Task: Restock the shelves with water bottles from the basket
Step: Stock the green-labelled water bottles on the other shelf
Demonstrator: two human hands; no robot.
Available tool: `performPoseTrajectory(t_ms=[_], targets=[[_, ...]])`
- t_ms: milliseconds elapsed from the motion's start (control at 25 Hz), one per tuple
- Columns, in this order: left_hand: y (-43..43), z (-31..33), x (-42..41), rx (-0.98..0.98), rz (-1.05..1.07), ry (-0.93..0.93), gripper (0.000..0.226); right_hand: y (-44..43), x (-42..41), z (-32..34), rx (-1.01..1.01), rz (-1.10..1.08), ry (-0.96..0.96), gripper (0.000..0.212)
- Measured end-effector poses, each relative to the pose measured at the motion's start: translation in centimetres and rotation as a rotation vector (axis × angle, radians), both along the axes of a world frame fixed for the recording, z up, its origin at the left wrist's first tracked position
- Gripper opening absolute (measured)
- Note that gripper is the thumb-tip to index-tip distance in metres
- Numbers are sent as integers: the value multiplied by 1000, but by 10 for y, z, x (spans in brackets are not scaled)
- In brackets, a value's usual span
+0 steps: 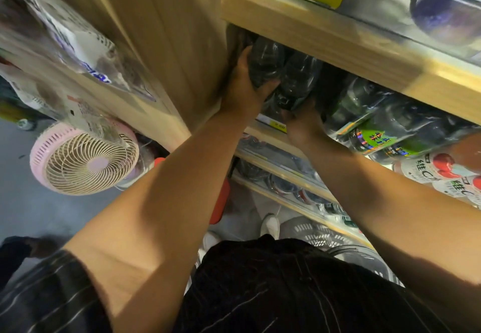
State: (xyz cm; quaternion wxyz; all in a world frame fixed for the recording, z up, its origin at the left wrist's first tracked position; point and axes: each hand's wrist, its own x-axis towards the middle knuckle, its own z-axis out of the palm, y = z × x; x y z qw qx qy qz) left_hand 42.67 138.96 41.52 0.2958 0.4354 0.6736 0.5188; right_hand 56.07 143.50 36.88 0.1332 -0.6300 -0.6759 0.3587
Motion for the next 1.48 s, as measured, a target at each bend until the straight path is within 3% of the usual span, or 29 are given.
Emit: performPoseTrajectory(t_ms=[200,600,760,880,1000,1280,1480], targets=[[-12,-22,0,-151,41,60,63,1,-5,1,-10,-77,6,69],[-5,-29,6,-192,117,31,41,4,-7,4,-40,-58,5,63],[2,-31,0,-181,80,66,37,5,-11,5,-8,4,-103,51],[3,-25,0,-260,117,91,40,11,-14,-1,-36,19,-67,45],[-1,-28,3,-241,132,250,47,9,-14,-1,-19,44,-86,53],[-17,-31,8,-275,188,320,46,-2,-8,4,88,128,-185,76],[-45,-24,14,-341,140,361,47,-14,3,-2,118,212,-117,75]])
